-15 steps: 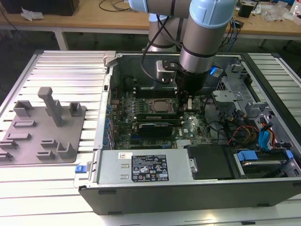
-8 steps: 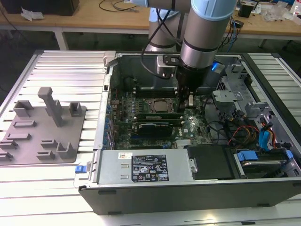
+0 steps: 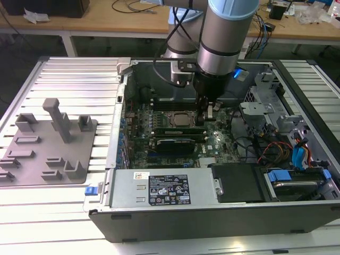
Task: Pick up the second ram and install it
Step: 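Press down the second ram until it locks into place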
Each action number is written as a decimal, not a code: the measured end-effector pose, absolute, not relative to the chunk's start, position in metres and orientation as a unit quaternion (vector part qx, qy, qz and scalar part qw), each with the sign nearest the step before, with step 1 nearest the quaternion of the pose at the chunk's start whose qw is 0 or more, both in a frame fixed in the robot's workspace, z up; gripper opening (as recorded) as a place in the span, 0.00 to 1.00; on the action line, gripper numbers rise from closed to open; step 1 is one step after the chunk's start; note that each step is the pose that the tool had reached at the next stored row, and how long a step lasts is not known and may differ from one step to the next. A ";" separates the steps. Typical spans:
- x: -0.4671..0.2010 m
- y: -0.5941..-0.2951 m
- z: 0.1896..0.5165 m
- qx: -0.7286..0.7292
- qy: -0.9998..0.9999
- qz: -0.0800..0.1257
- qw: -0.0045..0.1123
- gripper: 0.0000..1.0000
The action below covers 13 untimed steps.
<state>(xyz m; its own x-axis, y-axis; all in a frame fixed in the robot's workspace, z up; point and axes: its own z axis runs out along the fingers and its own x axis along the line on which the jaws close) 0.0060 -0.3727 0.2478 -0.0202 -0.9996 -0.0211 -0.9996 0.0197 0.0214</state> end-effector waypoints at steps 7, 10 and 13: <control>-0.026 -0.373 0.248 -0.700 0.714 0.015 0.000 0.08; -0.034 -0.373 0.248 -0.700 0.714 0.015 0.000 0.08; -0.049 -0.373 0.248 -0.700 0.714 0.015 0.000 0.08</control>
